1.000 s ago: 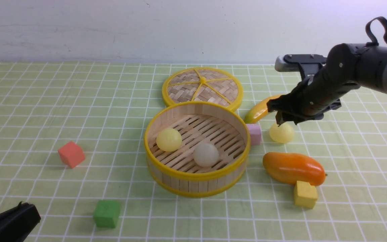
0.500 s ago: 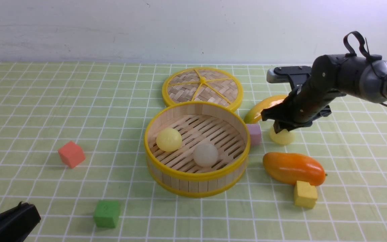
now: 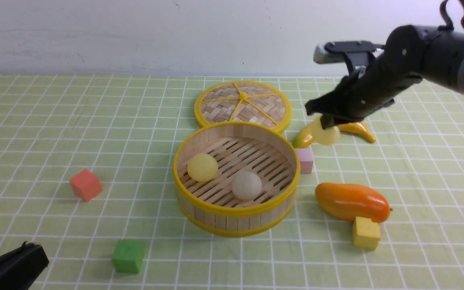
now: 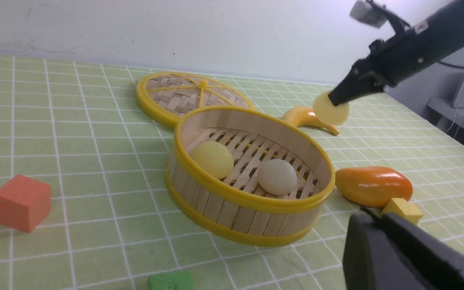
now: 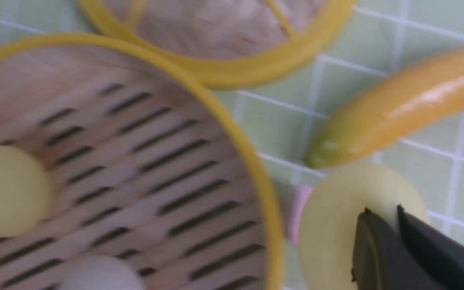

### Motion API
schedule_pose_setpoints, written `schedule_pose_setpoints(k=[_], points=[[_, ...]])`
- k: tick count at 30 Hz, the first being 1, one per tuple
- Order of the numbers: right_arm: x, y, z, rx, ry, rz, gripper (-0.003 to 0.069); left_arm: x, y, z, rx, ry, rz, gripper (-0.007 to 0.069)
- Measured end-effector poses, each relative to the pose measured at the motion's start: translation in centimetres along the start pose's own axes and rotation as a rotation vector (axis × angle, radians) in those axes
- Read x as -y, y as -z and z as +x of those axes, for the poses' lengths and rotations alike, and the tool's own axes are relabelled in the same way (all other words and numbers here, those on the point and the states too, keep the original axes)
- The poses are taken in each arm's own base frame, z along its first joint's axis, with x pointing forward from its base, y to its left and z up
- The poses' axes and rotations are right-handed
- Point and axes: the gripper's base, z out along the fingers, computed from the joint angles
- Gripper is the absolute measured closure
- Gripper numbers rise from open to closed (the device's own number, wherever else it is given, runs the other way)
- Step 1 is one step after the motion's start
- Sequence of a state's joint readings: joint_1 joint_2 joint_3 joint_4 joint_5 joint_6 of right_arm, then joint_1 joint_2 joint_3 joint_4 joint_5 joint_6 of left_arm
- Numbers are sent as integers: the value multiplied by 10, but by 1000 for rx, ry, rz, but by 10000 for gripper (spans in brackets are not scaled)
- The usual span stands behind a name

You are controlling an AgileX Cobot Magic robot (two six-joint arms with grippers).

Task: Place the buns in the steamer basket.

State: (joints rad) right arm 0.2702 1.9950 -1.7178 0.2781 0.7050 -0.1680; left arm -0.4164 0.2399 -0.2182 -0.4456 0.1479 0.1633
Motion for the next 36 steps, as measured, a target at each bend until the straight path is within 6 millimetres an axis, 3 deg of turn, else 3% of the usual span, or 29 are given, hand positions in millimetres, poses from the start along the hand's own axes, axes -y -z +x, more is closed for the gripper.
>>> schedule_pose_setpoints(k=[2,4,7,12,16,19,21,22,23,25,28,32,36], points=[[-25,4,-5,53,49,-74,650,0,0,0,0,0,0,603],[-45,-3,-4,76,69,-126,645,0,0,0,0,0,0,603],[-55,-18,0,79,75,-145,643,0,0,0,0,-1,0,603],[-61,-74,19,78,62,-129,606,0,0,0,-1,0,0,603],[-61,-93,27,77,58,-117,517,0,0,0,-2,1,0,599],[-62,-94,27,82,56,-117,431,0,0,1,-6,3,0,596],[-64,-87,24,80,61,-124,330,0,0,1,-13,6,2,594],[-65,-77,20,78,65,-134,277,0,0,1,-13,6,2,592],[-65,-77,21,73,65,-135,277,0,0,1,-13,6,2,591],[-70,-38,8,75,74,-165,217,0,0,1,-13,6,2,587],[-76,24,-3,46,54,-191,209,0,0,2,-15,6,2,586],[-78,100,14,-83,63,-131,299,0,0,2,-16,6,3,586],[-75,140,50,-161,62,-50,445,0,0,2,-17,6,3,585]])
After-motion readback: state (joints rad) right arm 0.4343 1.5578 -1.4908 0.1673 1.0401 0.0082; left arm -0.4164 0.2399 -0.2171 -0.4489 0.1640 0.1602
